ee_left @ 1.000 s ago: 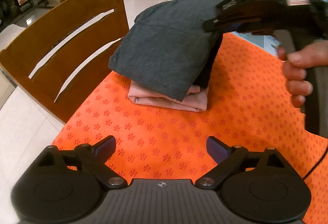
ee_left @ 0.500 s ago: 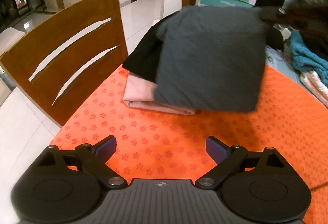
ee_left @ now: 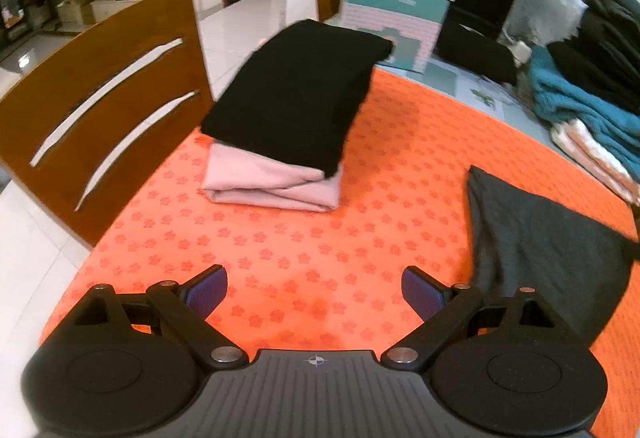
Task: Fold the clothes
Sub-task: 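Grasp an edge of the dark grey garment with the right tool and lift it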
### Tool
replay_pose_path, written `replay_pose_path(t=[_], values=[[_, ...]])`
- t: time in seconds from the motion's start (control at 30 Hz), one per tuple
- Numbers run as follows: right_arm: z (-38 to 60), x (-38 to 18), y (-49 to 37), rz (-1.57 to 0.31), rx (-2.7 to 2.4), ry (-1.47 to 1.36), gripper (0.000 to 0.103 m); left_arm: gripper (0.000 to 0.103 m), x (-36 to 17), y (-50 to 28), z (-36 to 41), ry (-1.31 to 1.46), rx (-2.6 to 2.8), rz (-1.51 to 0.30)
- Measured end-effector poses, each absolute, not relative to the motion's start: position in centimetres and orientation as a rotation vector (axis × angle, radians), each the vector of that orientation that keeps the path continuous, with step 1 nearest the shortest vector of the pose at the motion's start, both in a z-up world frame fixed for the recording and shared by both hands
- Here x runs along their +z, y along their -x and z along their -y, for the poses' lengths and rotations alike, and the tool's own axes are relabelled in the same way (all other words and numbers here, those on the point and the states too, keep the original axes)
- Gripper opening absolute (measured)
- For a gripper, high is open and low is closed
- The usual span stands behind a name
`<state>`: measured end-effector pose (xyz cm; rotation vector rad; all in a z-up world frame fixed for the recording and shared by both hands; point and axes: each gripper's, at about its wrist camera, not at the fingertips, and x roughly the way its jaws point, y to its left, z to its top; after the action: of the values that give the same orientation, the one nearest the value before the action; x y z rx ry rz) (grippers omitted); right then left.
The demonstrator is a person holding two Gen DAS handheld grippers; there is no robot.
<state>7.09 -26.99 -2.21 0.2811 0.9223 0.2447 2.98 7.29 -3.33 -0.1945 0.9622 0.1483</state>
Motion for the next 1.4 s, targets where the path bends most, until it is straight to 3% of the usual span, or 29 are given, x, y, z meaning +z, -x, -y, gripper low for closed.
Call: replay_pose_path(t=[0.3, 0.33, 0.37, 0.4, 0.9, 0.97, 1.07, 1.4], values=[[31.5, -6.0, -1.2, -1.006, 0.004, -0.252, 0.006, 0.094, -3.6, -3.7, -3.4, 0.118, -0.045, -0.997], [31.0, -5.6, -0.8, -0.997, -0.017, -0.217, 0.01, 0.094, -3.6, -3.7, -3.1, 0.108, -0.066, -0.998], [30.5, -5.3, -0.5, -0.982, -0.035, -0.178, 0.025, 0.094, -3.6, -3.7, -2.7, 0.099, -0.083, -1.001], [29.8, -4.9, -0.4, -0.964, -0.032, -0.153, 0.031, 0.094, -3.7, -3.6, -2.5, 0.09, -0.098, -1.003], [17.7, -6.3, -4.0, -1.016, 0.266, -0.069, 0.037, 0.093, -2.9, -2.8, -1.9, 0.068, -0.155, -0.989], [17.1, -7.0, -4.5, -1.034, 0.266, -0.049, 0.036, 0.093, -3.0, -2.9, -2.0, 0.076, -0.156, -0.993], [17.3, -7.8, -4.6, -1.043, 0.257, -0.054, 0.001, 0.093, -3.1, -3.1, -1.9, 0.083, -0.165, -1.002], [22.9, -4.7, -3.6, -0.962, 0.173, -0.186, 0.001, 0.093, -4.1, -3.7, 0.1, 0.059, -0.261, -1.041]])
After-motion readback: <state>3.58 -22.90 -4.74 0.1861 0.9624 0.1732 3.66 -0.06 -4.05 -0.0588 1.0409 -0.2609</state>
